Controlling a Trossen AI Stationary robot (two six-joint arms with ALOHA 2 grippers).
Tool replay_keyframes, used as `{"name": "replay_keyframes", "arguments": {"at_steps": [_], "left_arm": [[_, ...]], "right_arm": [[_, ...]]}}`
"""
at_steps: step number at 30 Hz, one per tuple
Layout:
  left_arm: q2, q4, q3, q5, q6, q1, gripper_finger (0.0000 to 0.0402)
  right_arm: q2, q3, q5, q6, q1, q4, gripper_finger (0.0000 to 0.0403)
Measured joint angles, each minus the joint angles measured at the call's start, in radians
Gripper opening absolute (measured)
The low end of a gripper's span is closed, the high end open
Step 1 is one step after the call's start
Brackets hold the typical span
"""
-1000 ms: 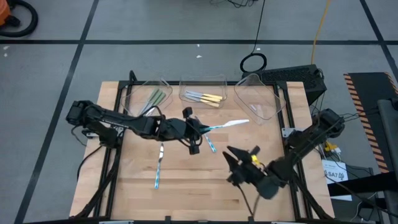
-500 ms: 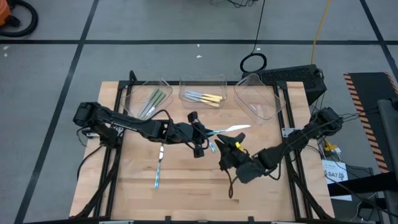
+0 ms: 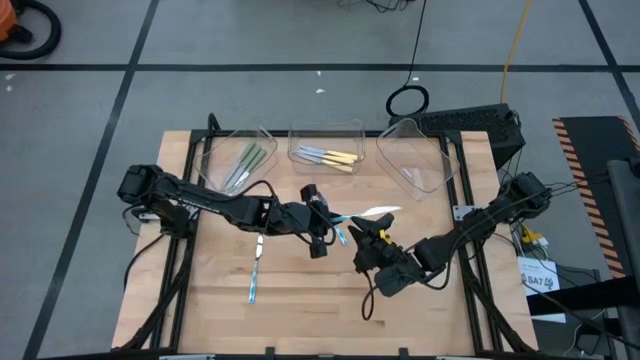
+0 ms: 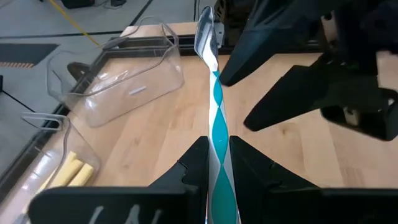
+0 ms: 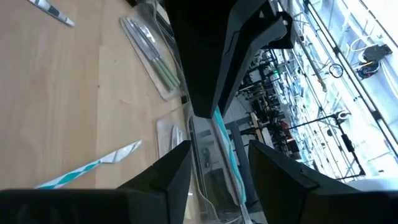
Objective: Sort silverware by color (type)
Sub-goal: Put the bottom right blue table knife into the right transparent bin
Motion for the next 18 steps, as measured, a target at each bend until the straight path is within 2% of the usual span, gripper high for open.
{"name": "replay_keyframes", "arguments": {"at_steps": [6,18], "left_arm": [[0.000,0.000,0.000,0.000,-0.049,-0.005,0.0053],[0.009,-0.007,0.000,0.000,-0.085,-0.005,0.0053]], "right_arm": [[0.000,0.000,-0.002,0.021,0.000,-0.002,0.0155],[0.000,0.000,-0.004,-0.060,-0.020,-0.007,0.0155]]}}
